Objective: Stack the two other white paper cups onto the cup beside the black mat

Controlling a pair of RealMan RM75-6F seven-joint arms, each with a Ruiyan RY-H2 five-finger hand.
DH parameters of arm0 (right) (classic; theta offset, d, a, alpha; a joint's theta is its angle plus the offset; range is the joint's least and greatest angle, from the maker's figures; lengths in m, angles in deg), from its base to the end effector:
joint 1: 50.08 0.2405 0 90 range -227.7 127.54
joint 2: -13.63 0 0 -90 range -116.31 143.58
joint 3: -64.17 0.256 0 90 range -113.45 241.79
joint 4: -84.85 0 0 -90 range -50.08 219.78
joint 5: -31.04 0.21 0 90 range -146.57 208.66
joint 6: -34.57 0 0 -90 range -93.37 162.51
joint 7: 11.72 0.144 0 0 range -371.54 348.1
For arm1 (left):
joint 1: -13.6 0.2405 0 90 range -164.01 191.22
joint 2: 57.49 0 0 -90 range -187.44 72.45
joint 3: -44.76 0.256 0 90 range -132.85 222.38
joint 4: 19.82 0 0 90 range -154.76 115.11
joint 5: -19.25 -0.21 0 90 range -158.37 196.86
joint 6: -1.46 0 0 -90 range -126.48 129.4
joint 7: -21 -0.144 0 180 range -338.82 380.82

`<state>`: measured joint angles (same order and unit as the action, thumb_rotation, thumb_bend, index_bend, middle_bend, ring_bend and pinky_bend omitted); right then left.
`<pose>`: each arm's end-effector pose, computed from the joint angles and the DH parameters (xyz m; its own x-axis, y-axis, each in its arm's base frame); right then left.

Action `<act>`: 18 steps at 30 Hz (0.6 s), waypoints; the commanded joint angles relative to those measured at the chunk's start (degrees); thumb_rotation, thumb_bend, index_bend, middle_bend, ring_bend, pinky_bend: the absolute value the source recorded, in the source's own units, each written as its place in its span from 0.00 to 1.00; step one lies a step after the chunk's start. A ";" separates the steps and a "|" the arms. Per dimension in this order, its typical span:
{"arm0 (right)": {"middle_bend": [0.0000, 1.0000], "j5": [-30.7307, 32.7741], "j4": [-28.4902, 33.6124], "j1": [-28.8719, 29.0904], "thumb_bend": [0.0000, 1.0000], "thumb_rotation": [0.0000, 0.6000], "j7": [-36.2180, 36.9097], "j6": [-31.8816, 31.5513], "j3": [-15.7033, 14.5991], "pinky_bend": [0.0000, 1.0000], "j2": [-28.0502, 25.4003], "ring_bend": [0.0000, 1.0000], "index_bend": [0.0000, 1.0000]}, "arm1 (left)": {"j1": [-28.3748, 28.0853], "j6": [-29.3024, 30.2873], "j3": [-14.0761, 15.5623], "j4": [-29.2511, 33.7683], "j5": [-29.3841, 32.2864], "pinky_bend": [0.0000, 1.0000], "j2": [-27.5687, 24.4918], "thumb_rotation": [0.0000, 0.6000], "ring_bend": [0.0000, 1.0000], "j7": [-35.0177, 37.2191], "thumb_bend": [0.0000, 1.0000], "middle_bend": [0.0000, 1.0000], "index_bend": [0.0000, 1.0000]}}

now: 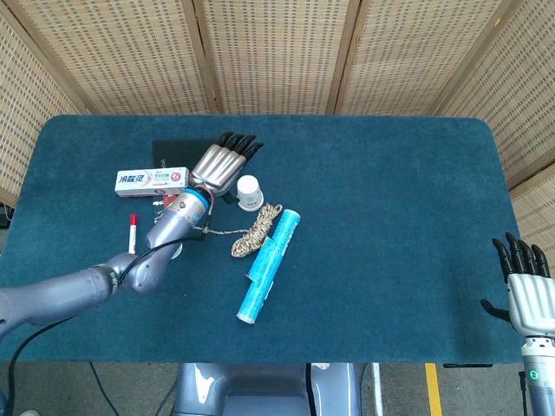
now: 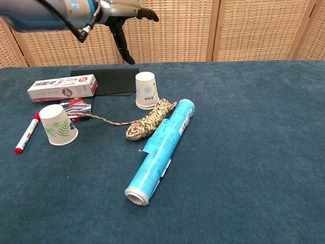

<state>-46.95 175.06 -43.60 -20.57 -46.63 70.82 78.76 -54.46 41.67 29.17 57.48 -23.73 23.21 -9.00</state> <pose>-0.3277 -0.2034 0.1657 0.5256 -0.0062 0.8507 -0.8458 0.1038 0.5234 -0.0303 0.4525 0.0383 0.6266 0.1350 0.7676 0.7230 -0.4685 -0.5077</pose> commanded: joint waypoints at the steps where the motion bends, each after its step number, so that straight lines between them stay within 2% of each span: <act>1: 0.00 -0.24 0.10 0.03 0.00 1.00 -0.10 0.04 -0.16 0.00 0.03 0.00 0.00 | 7.81 3.41 4.67 10.46 -10.32 0.06 -9.07 1.00 0.00 5.60 0.00 0.00 0.00; 5: 0.00 -0.83 0.45 0.01 0.00 1.00 -0.37 -0.21 -0.41 0.00 0.08 0.00 0.00 | 12.90 5.01 8.46 14.59 -16.42 0.14 -13.55 1.00 0.00 9.55 0.00 0.00 0.01; 7: 0.00 -1.19 0.72 -0.01 0.00 1.00 -0.60 -0.38 -0.57 0.00 0.11 0.00 0.00 | 16.46 7.34 10.90 15.49 -21.48 0.18 -15.34 1.00 0.02 12.53 0.00 0.01 0.04; 10: 0.00 -1.63 0.99 -0.07 0.00 1.00 -0.89 -0.63 -0.78 0.00 0.16 0.00 0.00 | 20.24 9.91 13.83 13.61 -27.14 0.21 -15.71 1.00 0.05 16.27 0.00 0.05 0.09; 13: 0.00 -1.82 1.10 -0.09 0.00 1.00 -1.01 -0.70 -0.88 0.00 0.17 0.00 0.00 | 21.97 10.77 15.16 11.85 -29.85 0.22 -15.31 1.00 0.07 18.97 0.00 0.07 0.12; 18: 0.00 -2.22 1.32 -0.12 0.00 1.00 -1.20 -0.89 -1.04 0.00 0.19 0.00 0.00 | 24.82 11.70 17.33 5.28 -34.81 0.22 -12.22 1.00 0.11 25.95 0.00 0.11 0.17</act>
<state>-49.16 176.36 -43.72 -21.75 -47.52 69.79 78.95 -31.04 52.69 45.18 65.68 -56.79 9.48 14.09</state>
